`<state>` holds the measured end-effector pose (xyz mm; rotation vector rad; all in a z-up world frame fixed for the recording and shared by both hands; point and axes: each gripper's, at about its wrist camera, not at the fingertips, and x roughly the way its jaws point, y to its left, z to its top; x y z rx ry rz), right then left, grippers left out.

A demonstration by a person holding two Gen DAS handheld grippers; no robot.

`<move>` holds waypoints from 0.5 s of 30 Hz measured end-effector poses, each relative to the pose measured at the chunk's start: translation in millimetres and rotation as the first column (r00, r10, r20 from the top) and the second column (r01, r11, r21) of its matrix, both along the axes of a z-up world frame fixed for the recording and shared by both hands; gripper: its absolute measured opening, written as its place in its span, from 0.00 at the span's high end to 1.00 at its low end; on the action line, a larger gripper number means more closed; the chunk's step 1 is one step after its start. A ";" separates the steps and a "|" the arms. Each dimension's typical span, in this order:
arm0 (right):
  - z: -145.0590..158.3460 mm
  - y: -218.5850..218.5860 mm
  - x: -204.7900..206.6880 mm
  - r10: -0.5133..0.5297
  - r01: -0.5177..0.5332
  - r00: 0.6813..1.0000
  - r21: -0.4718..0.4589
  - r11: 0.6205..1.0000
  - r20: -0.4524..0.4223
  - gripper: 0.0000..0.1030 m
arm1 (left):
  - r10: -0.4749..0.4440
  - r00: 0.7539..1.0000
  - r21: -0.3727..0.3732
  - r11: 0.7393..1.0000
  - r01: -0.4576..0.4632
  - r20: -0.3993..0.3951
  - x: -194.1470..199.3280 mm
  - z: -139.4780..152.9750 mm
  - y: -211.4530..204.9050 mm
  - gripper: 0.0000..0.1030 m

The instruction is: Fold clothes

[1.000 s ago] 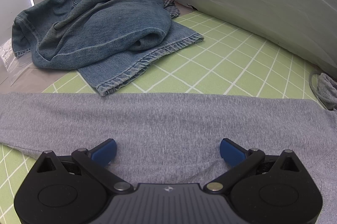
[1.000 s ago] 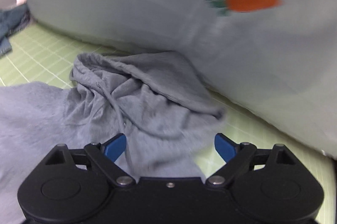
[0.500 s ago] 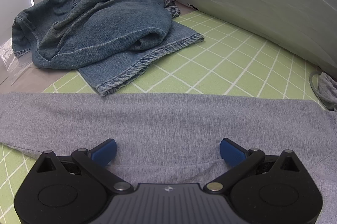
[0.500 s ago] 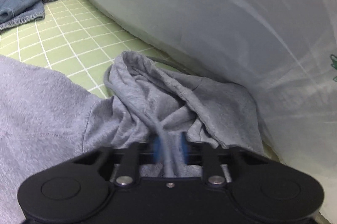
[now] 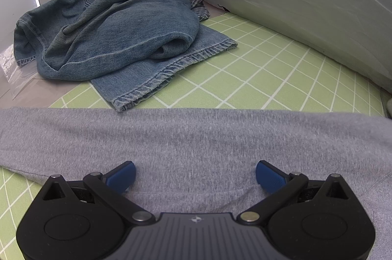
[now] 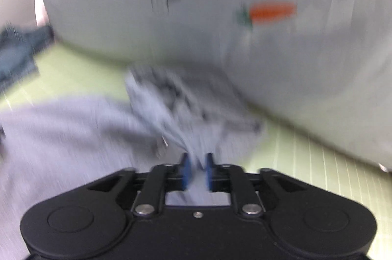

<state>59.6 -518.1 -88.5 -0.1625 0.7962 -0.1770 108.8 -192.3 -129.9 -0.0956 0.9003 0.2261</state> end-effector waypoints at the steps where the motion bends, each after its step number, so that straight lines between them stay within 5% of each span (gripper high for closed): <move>1: -0.6 -1.4 -1.5 -0.012 0.012 1.000 0.000 1.000 -0.011 0.73 | 0.000 1.000 0.000 1.000 0.000 0.000 0.0 0.1 0.0 0.00; 6: 17.6 6.8 0.6 0.047 -0.050 0.995 0.027 0.998 0.089 0.62 | 0.002 1.000 0.001 1.000 -0.002 0.005 -1.1 0.1 -0.2 0.00; 11: 21.1 36.4 32.0 0.206 -0.209 0.971 0.012 0.978 0.125 0.74 | 0.002 1.000 0.000 1.000 -0.002 0.004 -0.9 0.1 0.1 0.00; 15: 9.3 52.5 58.5 0.281 -0.285 0.957 0.058 0.957 0.068 0.86 | 0.000 1.000 0.001 1.000 0.000 0.005 -1.0 0.1 0.1 0.00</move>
